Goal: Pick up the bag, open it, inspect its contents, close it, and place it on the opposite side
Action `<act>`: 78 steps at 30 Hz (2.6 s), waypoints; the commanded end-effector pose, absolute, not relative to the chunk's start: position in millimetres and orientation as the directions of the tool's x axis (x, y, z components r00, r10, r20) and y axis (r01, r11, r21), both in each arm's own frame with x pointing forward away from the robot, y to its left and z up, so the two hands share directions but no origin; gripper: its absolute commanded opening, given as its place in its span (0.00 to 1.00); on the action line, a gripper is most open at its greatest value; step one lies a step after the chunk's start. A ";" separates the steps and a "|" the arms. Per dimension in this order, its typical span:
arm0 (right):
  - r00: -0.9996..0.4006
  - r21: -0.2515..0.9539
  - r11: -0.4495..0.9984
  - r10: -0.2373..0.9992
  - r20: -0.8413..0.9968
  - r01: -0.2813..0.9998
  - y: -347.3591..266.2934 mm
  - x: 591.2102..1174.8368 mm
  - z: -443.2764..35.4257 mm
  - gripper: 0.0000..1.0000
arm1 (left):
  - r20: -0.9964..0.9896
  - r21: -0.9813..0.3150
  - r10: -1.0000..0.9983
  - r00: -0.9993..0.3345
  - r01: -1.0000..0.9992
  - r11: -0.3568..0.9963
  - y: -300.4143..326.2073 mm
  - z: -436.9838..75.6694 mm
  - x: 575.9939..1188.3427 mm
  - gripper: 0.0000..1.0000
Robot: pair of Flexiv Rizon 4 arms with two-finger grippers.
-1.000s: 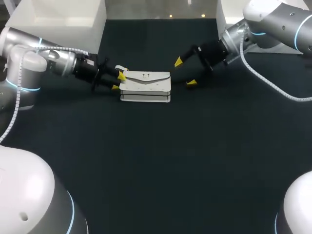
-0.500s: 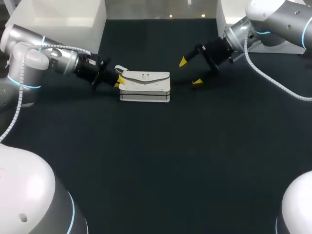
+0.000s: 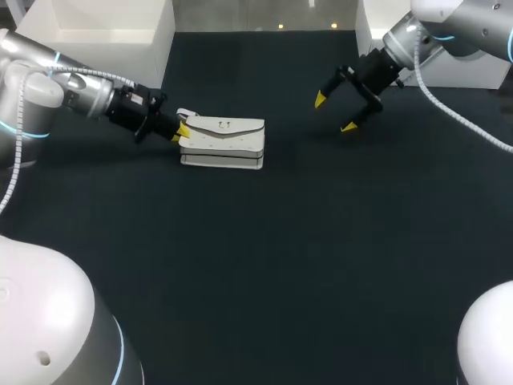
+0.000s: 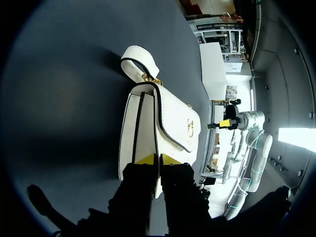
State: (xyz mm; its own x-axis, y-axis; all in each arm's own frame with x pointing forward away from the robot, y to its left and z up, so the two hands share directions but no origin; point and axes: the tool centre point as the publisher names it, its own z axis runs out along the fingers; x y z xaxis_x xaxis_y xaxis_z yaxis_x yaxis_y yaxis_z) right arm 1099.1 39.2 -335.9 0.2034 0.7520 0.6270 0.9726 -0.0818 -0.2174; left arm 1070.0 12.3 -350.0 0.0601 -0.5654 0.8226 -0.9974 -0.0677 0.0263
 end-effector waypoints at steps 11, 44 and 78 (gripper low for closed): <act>0.208 -0.186 -0.127 0.825 0.526 0.974 16.0 1083.4 -320.5 1.00 | 0.809 -0.024 -0.587 0.012 -0.998 -0.053 96.1 -333.4 1077.9 0.00; 0.178 0.008 -0.190 0.935 0.305 0.982 -70.6 1098.1 -294.6 1.00 | 0.763 -0.096 -0.642 -0.073 -0.995 -0.001 203.1 -330.9 1097.0 0.00; 0.244 0.222 -0.263 0.963 0.111 0.939 -114.0 1107.8 -275.0 1.00 | 0.719 -0.176 -0.687 -0.107 -0.984 -0.031 347.7 -335.8 1127.9 0.00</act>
